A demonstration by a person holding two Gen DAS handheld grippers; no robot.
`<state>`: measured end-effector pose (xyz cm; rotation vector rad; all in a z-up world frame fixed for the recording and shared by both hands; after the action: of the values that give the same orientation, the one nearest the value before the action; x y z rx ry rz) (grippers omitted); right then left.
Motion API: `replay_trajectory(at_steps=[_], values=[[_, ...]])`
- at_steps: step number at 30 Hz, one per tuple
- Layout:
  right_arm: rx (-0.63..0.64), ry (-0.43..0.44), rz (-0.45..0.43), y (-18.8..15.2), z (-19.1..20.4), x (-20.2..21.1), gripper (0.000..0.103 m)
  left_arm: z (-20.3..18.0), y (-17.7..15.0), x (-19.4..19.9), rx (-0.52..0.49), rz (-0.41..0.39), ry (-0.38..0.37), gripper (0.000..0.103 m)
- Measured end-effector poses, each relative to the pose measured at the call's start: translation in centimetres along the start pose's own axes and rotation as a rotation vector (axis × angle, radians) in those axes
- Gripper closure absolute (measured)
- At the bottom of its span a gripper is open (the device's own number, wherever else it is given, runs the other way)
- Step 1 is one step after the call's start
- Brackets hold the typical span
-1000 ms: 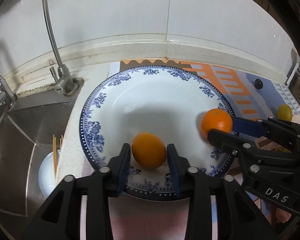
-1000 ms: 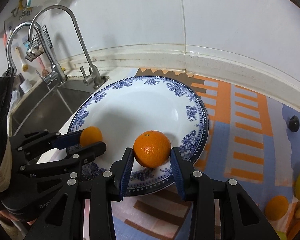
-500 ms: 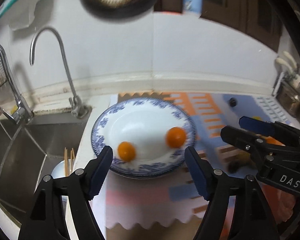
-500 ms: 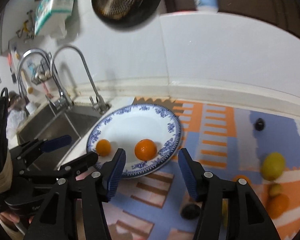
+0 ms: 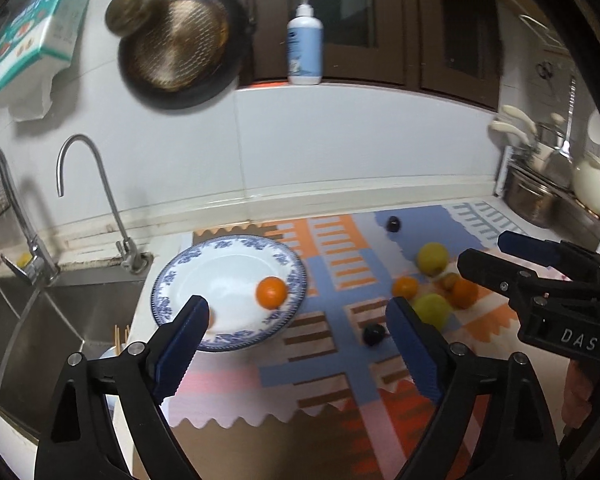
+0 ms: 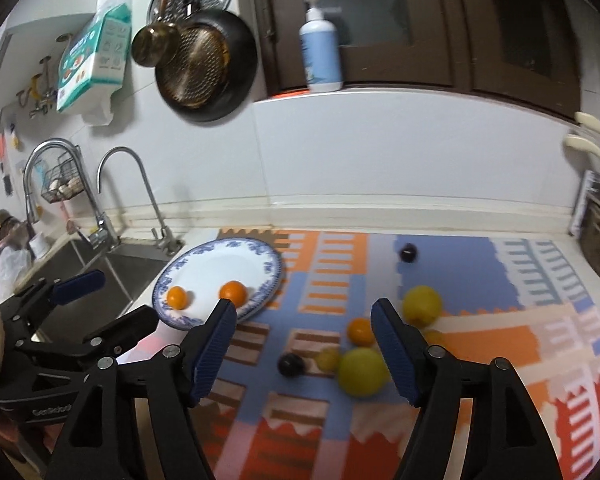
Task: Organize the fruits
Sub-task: 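Move the right gripper back to the fruit cluster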
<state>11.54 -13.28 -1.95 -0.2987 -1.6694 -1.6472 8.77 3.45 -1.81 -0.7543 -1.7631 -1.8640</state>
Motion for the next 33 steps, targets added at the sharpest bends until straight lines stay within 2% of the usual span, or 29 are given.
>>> replay_trajectory(at_steps=[11, 19, 26, 31, 33], values=[[-0.018, -0.102, -0.011, -2.7, -2.6, 3.2, 0.033, -3.4, -1.0, 0.0, -0.088, -0.022, -0.038, 0.013], [-0.007, -0.125, 0.025, -4.2, -3.8, 2.0, 0.033, -4.7, -1.8, -2.6, -0.149, -0.002, -0.065, 0.014], [0.009, -0.108, 0.101, -5.3, -4.6, -1.3, 0.033, -5.7, -2.4, -6.1, -0.235, 0.037, -0.092, 0.029], [0.027, -0.088, 0.145, -5.8, -4.9, -3.8, 0.033, -6.0, -2.8, -8.7, -0.264, 0.099, -0.129, 0.040], [0.040, -0.083, 0.159, -5.9, -4.9, -4.6, 0.033, -6.1, -3.0, -9.7, -0.269, 0.124, -0.140, 0.042]])
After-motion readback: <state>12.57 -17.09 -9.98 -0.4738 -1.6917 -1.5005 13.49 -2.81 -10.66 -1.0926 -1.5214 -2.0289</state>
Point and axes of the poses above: each gripper's, at about its wrist camera, not at the fingertips, and x roughly against the way its jaws point, z to its left, y to its top, the point moved 3 cm from there along -x, roughly the way its jaws point, and after that the axes turned 8 degrees about z, right-handed, at the moved point
